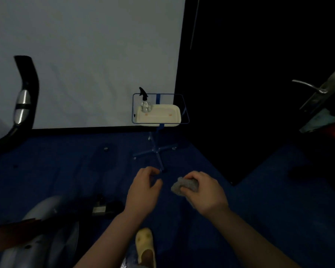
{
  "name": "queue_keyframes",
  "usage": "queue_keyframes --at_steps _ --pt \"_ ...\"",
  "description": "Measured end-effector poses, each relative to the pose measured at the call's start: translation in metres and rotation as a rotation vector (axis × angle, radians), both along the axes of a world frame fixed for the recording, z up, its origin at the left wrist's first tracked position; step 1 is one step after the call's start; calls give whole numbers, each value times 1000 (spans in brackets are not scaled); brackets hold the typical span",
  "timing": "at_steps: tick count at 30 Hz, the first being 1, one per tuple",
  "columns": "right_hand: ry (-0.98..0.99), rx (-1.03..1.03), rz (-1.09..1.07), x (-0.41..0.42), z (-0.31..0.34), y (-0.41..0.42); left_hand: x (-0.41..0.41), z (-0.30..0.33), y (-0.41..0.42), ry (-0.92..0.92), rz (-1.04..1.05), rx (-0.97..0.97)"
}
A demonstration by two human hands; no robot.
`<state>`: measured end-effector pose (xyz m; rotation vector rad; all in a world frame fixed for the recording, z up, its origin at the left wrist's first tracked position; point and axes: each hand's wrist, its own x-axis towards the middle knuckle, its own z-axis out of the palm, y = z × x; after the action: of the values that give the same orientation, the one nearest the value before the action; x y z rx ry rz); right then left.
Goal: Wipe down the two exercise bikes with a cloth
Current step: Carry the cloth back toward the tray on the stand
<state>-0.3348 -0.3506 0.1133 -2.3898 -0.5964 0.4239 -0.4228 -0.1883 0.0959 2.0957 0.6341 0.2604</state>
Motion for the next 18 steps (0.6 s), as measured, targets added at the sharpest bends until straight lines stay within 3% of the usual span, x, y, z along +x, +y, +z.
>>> queue_keyframes --at_steps 10,18 --pt "-37 5 -68 109 -11 90 120 -10 91 55 -86 3" --pt "-32 -58 -71 215 -27 111 207 -31 117 126 -100 -76"
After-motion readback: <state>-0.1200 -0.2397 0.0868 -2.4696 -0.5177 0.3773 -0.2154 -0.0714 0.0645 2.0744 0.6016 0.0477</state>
